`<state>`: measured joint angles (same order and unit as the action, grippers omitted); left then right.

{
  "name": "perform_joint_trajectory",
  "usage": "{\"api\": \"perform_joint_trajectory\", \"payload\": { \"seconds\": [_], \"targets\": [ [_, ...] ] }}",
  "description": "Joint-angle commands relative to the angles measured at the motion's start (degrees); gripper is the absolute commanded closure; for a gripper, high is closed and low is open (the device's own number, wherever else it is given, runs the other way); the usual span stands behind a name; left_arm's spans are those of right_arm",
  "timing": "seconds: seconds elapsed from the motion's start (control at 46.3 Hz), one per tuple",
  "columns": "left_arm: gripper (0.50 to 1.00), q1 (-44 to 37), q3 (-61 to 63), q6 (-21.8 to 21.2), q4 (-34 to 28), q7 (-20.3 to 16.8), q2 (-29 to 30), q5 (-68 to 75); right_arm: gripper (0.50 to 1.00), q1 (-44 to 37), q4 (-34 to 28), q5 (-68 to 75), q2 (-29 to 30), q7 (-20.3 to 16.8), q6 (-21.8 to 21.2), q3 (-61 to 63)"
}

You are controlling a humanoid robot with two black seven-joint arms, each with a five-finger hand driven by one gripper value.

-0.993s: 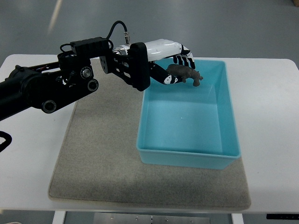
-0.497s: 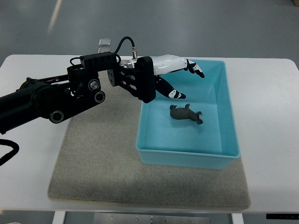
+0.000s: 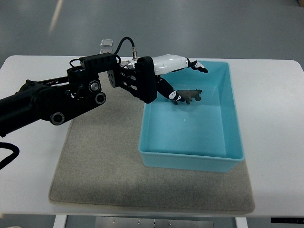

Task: Place brown hippo in blue box with left hand

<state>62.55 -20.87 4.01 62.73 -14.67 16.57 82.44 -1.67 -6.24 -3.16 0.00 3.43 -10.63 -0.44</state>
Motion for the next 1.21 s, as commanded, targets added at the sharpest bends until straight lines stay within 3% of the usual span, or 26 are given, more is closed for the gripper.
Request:
{"api": "perform_joint_trajectory", "payload": {
  "seconds": [0.0,0.41,0.432,0.691,1.188],
  "targets": [
    [0.621,0.2,-0.1,-0.1,-1.4,0.0,0.4,0.0,0.564,0.0,0.0,0.0,0.0,0.0,0.0,0.0],
    [0.621,0.8,-2.9,-1.6,-11.4,0.0,2.9,-0.1,0.564,0.0,0.0,0.0,0.0,0.0,0.0,0.0],
    [0.615,0.8,-2.9,-1.7,-13.9,0.0,3.2,-0.1,0.564,0.0,0.0,0.0,0.0,0.0,0.0,0.0],
    [0.506,0.1,-2.8,-6.1,-18.1,0.0,3.2,-1.4,0.564,0.0,0.0,0.0,0.0,0.0,0.0,0.0],
    [0.504,0.0,-2.3,-6.0,-23.1,0.0,5.2,-9.6,0.564,0.0,0.0,0.0,0.0,0.0,0.0,0.0]
  ]
}}
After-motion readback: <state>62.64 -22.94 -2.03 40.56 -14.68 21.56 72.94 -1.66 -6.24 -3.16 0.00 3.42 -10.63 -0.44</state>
